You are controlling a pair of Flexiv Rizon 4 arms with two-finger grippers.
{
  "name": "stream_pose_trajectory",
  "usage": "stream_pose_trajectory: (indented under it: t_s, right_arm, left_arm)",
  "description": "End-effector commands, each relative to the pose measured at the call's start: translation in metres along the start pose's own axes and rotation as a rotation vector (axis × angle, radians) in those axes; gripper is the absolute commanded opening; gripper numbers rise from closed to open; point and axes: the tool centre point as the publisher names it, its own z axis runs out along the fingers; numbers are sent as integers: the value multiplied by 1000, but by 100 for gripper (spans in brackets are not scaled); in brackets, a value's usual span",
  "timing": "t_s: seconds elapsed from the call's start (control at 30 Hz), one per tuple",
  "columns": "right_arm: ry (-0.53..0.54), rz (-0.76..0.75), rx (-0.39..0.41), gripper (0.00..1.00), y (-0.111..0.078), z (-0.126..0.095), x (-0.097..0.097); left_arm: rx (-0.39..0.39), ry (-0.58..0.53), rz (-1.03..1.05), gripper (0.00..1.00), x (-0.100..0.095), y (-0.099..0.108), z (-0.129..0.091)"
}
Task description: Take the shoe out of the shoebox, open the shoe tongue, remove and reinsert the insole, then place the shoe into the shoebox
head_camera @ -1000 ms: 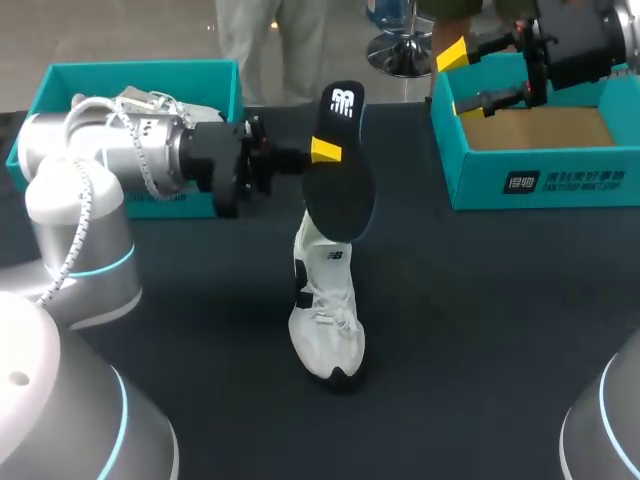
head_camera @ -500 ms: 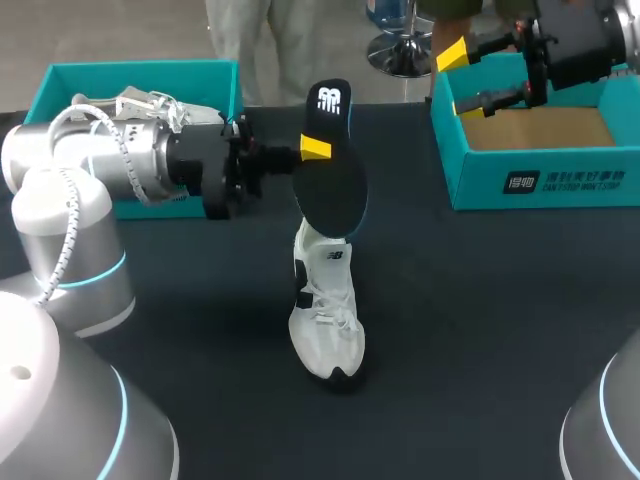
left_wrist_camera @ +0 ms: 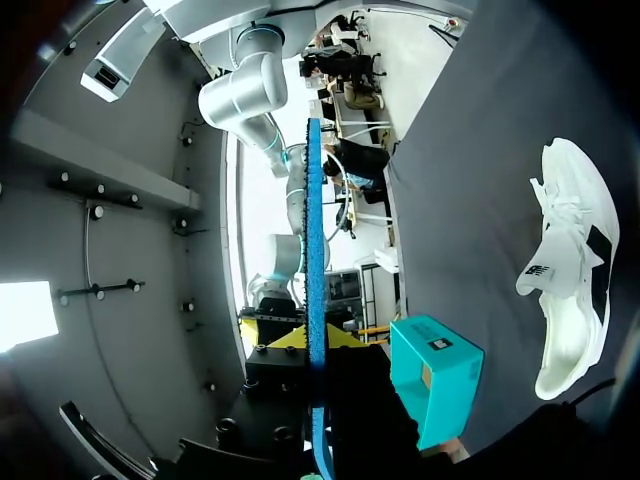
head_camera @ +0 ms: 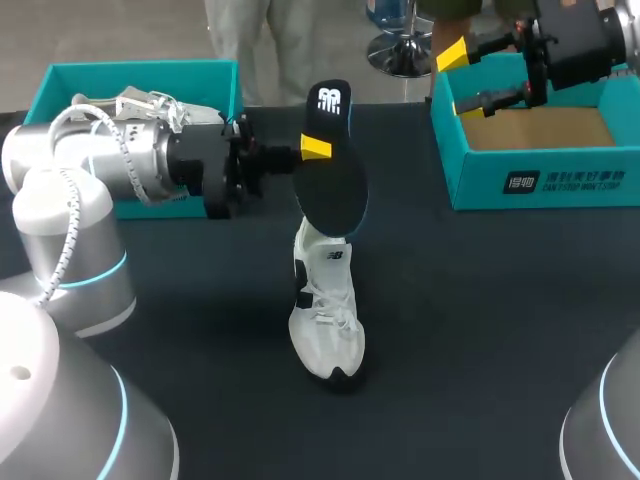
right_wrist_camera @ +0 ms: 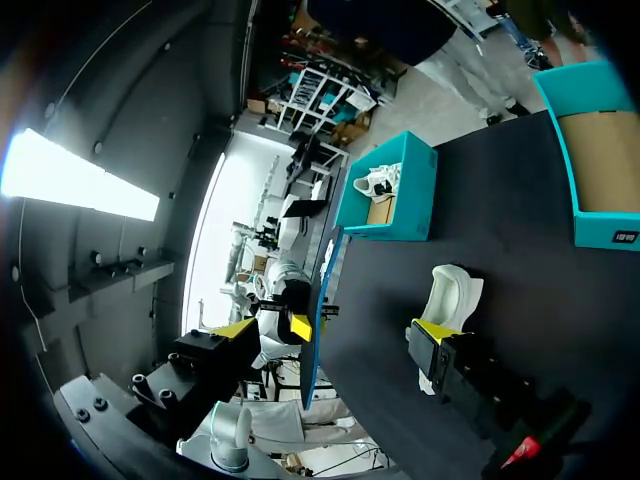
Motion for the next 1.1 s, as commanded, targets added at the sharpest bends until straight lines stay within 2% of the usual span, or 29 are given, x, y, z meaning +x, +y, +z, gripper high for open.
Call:
stream_pose_trajectory:
  t_s: [0.03,0.57,0.77,0.9,1.1]
  right_arm:
    - [-4,2,1,100,0,1,0]
    - [-4,2,1,100,0,1,0]
    - [-31,-5,8,100,-8,-10,-4]
    - [-85,17,-17,100,-18,-19,-15]
    - [-87,43,-35,100,-28,-30,-26]
  left_arm:
    - [0,1,1,0,0,1,1]
    - [0,1,1,0,0,1,1]
    - [0,1,1,0,0,1,1]
    - [0,1,1,0,0,1,1]
    - [0,1,1,0,0,1,1]
